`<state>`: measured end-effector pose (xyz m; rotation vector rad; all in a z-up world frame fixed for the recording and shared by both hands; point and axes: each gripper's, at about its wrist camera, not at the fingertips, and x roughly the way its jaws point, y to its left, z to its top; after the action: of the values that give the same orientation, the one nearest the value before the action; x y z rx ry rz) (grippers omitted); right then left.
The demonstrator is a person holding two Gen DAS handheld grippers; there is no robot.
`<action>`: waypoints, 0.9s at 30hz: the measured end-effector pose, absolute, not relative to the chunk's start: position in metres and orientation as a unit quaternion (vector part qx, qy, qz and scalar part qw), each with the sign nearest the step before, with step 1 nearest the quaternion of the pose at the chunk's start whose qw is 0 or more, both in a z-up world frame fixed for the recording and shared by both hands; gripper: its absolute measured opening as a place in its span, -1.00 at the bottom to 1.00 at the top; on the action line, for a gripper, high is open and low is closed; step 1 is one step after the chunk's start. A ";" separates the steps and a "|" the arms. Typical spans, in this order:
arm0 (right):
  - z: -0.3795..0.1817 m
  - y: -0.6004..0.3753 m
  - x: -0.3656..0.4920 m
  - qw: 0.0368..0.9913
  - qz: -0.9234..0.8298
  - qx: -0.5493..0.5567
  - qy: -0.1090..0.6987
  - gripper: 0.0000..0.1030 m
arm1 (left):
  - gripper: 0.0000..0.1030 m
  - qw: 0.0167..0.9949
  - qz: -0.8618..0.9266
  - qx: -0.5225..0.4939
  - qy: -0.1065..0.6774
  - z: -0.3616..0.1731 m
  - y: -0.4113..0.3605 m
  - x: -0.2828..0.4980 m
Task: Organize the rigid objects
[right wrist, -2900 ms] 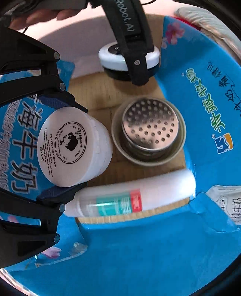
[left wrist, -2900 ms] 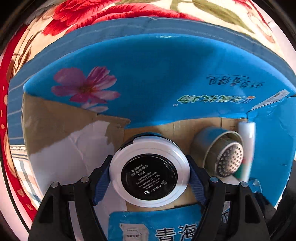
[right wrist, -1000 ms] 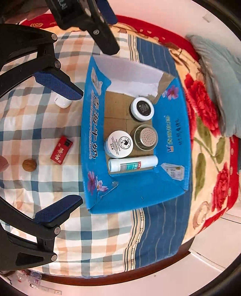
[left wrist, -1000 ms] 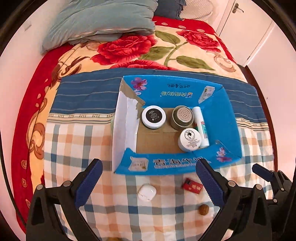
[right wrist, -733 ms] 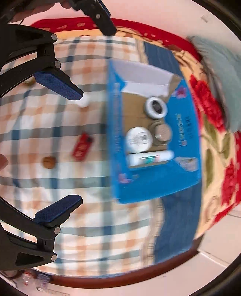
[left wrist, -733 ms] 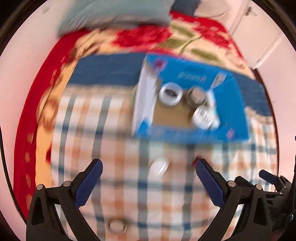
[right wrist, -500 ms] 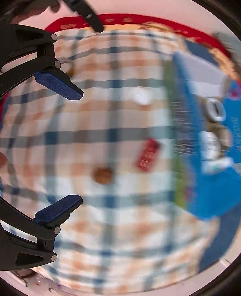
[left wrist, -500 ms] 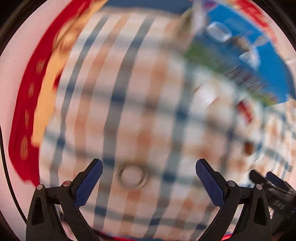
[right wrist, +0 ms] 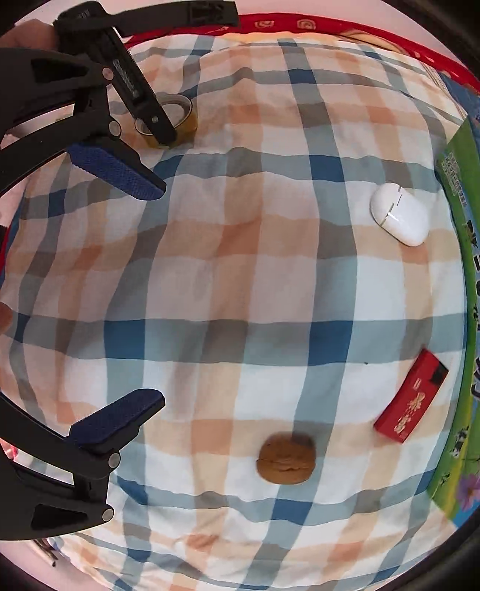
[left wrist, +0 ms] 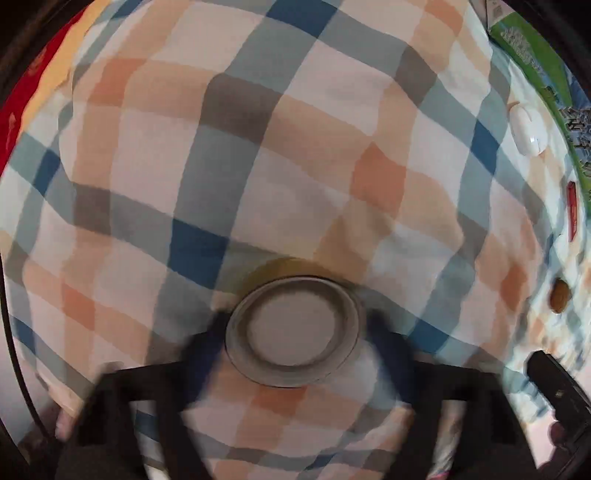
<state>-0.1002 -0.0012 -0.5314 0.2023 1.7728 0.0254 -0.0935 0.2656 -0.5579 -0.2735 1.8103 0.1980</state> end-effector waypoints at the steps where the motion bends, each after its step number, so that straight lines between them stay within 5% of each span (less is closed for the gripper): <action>1: -0.532 -0.001 -0.100 0.627 0.012 0.087 0.774 1.00 | 0.26 0.609 0.080 -0.115 0.781 -0.556 0.263 -0.092; 10: -0.513 -0.027 -0.093 0.644 -0.006 0.105 0.757 1.00 | 0.26 0.683 0.031 -0.091 0.724 -0.490 0.216 -0.044; 16: -0.500 -0.093 -0.059 0.675 -0.038 0.169 0.717 1.00 | 0.26 0.698 -0.015 -0.077 0.712 -0.494 0.166 0.016; 20: -0.510 -0.101 -0.022 0.715 0.002 0.074 0.696 0.94 | 0.26 0.697 -0.038 -0.050 0.715 -0.511 0.135 0.045; 27: -0.555 -0.083 0.005 0.705 0.062 -0.071 0.703 0.15 | 0.25 0.676 -0.046 -0.019 0.735 -0.543 0.116 0.063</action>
<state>0.0047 -0.0832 -0.5546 -0.1578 1.5641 0.1384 0.0628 0.1157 -0.5433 -0.0431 1.6526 -0.1044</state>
